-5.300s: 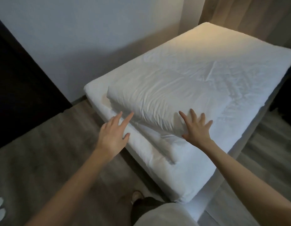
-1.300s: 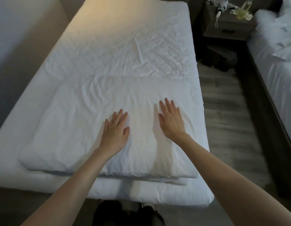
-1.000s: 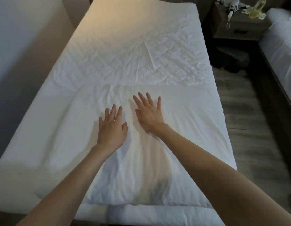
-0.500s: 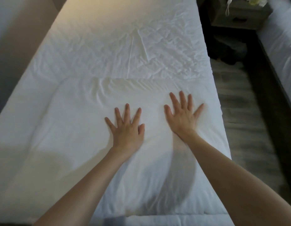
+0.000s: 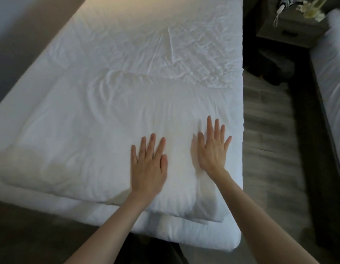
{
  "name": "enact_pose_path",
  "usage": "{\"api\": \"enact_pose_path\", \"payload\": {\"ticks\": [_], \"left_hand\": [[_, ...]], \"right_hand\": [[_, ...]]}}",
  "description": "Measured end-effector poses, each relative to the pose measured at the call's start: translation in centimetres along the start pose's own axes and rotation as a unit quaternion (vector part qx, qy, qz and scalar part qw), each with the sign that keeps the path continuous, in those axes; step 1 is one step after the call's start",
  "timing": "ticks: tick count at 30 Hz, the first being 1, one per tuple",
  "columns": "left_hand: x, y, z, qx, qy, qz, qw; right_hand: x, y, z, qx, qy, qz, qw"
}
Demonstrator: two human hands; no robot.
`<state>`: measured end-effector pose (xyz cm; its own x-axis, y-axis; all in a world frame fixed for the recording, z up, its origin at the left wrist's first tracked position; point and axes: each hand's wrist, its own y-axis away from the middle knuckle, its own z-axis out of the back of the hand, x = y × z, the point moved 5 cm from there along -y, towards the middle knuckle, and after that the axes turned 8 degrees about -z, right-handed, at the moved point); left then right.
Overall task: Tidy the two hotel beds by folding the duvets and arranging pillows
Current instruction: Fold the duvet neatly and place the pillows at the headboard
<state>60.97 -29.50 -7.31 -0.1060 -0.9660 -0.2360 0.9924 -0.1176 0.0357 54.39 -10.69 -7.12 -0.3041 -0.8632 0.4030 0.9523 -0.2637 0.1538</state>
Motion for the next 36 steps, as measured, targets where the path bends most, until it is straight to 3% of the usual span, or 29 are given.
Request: {"api": "enact_pose_path", "payload": {"ticks": [2,4,12,16,19,25,29,36], "left_hand": [[-0.7,1.5,0.0,-0.002,0.005,0.011,1.0],[-1.2,2.8,-0.1,-0.001,0.006,0.013,1.0],[-1.7,7.4,-0.5,0.043,0.034,-0.018,0.998],[-1.8,8.5,1.3,0.089,0.049,-0.038,0.994],[-2.0,10.3,4.6,0.097,0.052,-0.056,0.992],[-3.0,14.9,11.6,0.062,0.053,-0.064,0.995],[-4.6,17.4,15.2,0.033,0.06,-0.072,0.995],[-7.7,20.0,17.3,0.055,0.027,-0.075,0.995]], "right_hand": [[1.9,2.9,-0.5,0.029,-0.011,0.075,0.997],[1.7,5.7,-2.3,0.08,0.023,0.097,0.992],[-6.7,8.5,-2.4,0.159,0.085,0.049,0.982],[-7.0,10.5,0.5,0.193,0.104,-0.031,0.975],[-4.7,13.2,4.8,0.161,0.163,-0.016,0.973],[-0.9,21.8,11.4,0.048,0.15,0.125,0.98],[-1.1,25.1,14.6,0.002,0.134,0.155,0.979],[-4.0,26.6,19.8,-0.073,0.112,0.189,0.973]]}}
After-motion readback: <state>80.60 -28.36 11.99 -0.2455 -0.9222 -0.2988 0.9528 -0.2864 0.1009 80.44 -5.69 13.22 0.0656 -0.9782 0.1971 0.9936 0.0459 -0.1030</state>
